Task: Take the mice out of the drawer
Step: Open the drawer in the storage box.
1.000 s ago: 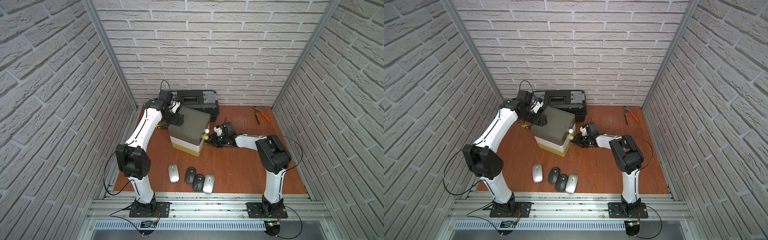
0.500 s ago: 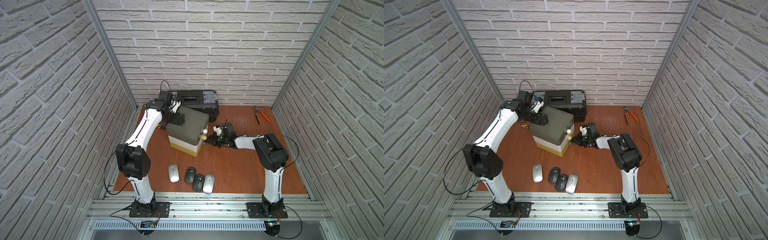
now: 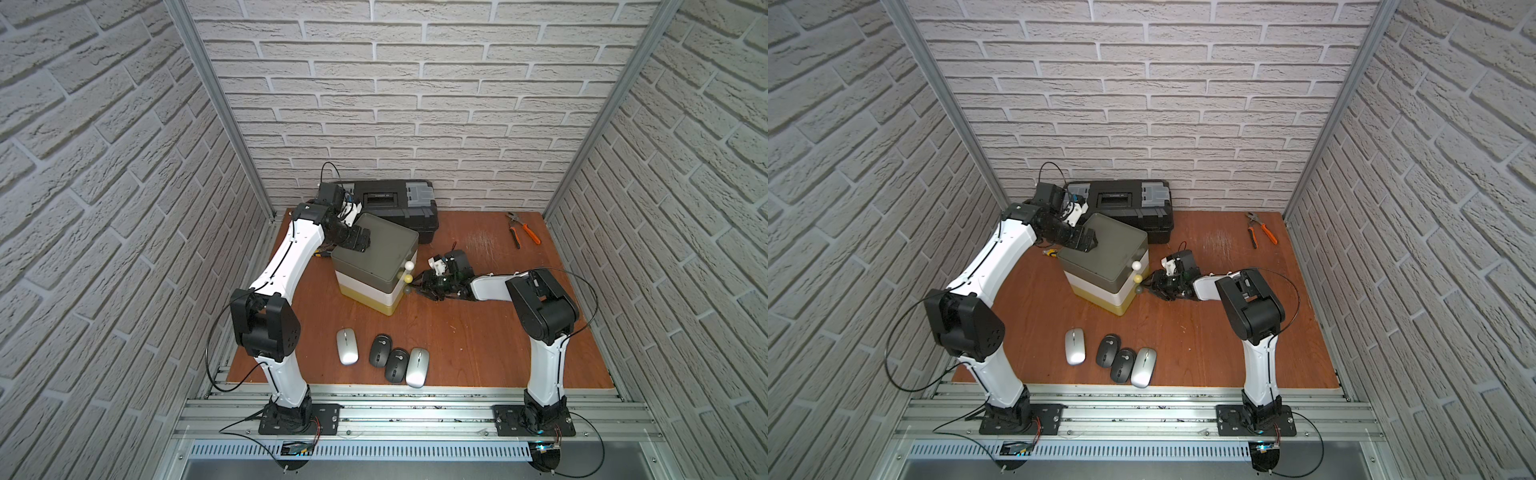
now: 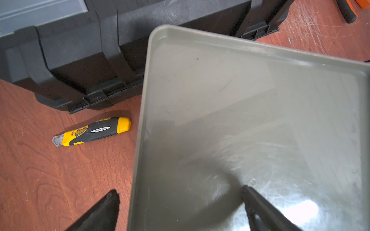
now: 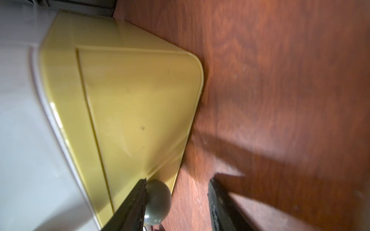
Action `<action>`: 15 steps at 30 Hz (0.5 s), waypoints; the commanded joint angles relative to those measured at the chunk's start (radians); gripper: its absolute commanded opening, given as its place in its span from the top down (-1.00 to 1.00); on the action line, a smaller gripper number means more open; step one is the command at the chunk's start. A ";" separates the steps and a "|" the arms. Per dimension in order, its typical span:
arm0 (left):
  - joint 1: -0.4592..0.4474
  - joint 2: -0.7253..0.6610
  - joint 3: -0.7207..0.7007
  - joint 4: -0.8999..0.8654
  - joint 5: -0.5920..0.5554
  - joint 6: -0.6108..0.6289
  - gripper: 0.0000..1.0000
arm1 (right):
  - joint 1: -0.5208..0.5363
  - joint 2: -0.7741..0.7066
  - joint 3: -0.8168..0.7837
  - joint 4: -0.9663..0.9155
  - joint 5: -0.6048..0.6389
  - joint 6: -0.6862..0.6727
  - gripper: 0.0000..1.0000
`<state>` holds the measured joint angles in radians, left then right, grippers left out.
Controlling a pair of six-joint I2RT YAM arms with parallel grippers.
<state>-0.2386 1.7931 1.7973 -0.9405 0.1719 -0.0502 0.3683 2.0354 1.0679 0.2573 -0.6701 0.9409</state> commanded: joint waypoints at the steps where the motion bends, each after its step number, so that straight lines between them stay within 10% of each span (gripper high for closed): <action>1: 0.008 0.015 -0.033 -0.046 -0.028 0.003 -0.94 | 0.023 -0.004 -0.050 -0.071 -0.054 0.002 -0.06; 15: 0.025 0.020 -0.071 -0.038 -0.003 -0.014 -0.87 | 0.032 -0.101 -0.152 -0.060 -0.055 0.006 -0.05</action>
<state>-0.2253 1.7924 1.7771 -0.9195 0.2119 -0.0723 0.3710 1.9675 0.9520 0.2852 -0.7238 0.9615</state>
